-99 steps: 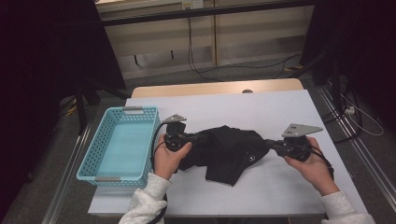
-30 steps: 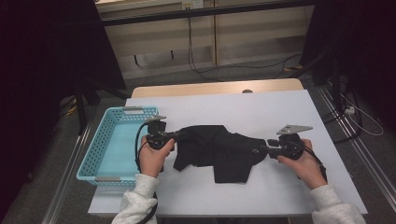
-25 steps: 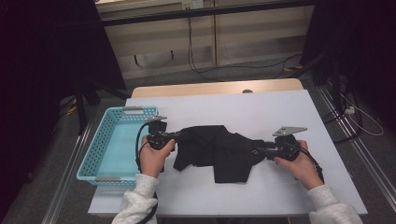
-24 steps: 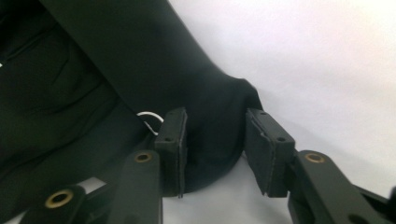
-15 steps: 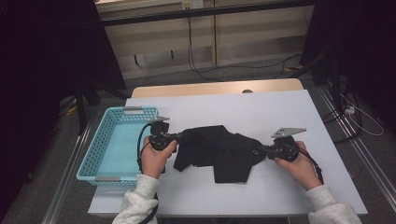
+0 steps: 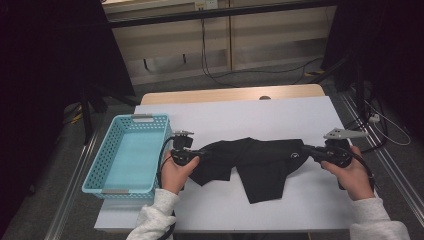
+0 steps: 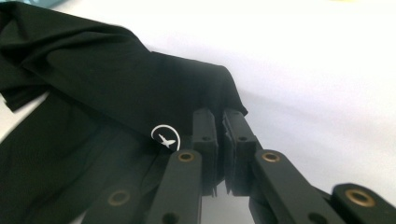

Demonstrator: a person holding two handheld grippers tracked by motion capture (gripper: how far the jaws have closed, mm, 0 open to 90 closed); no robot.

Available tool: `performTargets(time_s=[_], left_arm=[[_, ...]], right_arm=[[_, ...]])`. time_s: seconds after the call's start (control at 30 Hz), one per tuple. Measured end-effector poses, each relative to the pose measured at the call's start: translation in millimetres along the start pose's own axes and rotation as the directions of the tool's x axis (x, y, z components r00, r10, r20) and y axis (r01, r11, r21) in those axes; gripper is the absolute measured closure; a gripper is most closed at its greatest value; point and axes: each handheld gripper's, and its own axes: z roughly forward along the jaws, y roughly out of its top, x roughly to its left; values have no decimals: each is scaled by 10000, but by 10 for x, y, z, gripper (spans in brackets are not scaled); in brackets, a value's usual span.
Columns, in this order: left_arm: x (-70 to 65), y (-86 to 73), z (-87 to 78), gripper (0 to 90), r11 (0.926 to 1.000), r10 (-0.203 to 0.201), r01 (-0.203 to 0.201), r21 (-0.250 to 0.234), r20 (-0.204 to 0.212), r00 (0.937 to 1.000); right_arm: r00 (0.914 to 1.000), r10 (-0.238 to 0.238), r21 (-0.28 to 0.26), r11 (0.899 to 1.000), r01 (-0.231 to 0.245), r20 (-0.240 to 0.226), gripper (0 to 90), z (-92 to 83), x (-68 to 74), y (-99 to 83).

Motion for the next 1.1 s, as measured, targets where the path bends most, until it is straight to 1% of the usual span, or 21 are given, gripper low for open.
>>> performTargets(time_s=[0.13,0.2,0.27,0.33,0.37,0.43,0.47,0.5,0.53,0.57,0.6,0.63,0.67,0.7,0.73,0.77,0.8,0.87,0.93,1.0,1.1], left_arm=[[-19,13,-16,674,9995,227,-229,-211,-134,9997],[-37,28,-27,580,9980,468,-477,-414,-235,9986],[-66,43,-33,513,9965,650,-661,-503,-240,9976],[-119,62,-23,433,9915,1101,-1119,-662,-308,9934],[-148,68,-13,417,9885,1346,-1359,-665,-236,9906],[-204,77,11,382,9840,1677,-1677,-605,-57,9858],[-235,81,26,359,9801,1897,-1891,-603,44,9818],[-267,85,47,347,9760,2121,-2112,-521,113,9772],[-287,83,62,323,9751,2182,-2175,-426,137,9758],[-309,80,85,305,9719,2339,-2334,-307,124,9722],[-318,74,98,293,9710,2372,-2366,-330,139,9714],[-320,73,106,290,9681,2500,-2496,-212,175,9681],[-325,70,115,289,9662,2574,-2571,-186,185,9661],[-331,65,120,290,9638,2664,-2659,-204,253,9635],[-337,61,125,294,9633,2679,-2671,-256,338,9629],[-346,57,130,302,9610,2761,-2752,-264,450,9601],[-352,54,135,317,9603,2787,-2780,-211,483,9591],[-361,43,162,320,9592,2826,-2825,-92,591,9574],[-360,24,203,322,9560,2927,-2934,18,629,9541],[-350,-12,275,313,9539,2973,-2993,232,656,9525],[-330,-76,396,298,9467,3148,-3177,541,554,9475]], right_arm=[[9997,-229,392,9990,225,99,848,116,55,-36],[9995,-276,429,9987,270,146,847,143,75,-40],[9993,-346,435,9985,340,136,845,158,90,-40],[9991,-405,449,9982,399,135,844,178,106,-41],[9990,-429,495,9979,423,124,844,186,116,-43],[9990,-432,525,9977,424,133,840,203,135,-48],[9989,-465,525,9976,459,112,839,216,143,-53],[9988,-474,578,9972,466,113,837,224,152,-56],[9988,-469,609,9971,460,140,832,235,160,-62],[9989,-454,625,9971,445,137,828,241,164,-65],[9987,-477,633,9969,465,174,827,252,167,-71],[9987,-486,653,9967,474,176,827,257,169,-73],[9986,-497,678,9965,485,167,826,263,173,-75],[9985,-510,687,9964,495,191,825,267,177,-74],[9987,-479,684,9966,464,198,825,270,182,-72],[9988,-454,680,9967,440,198,824,270,184,-70],[9988,-459,655,9969,445,192,824,273,184,-68],[9987,-483,656,9967,469,188,825,277,185,-67],[9987,-483,674,9966,469,192,824,280,182,-68],[9987,-470,676,9967,454,210,823,284,180,-70],[9986,-494,665,9966,479,210,822,283,181,-71]])
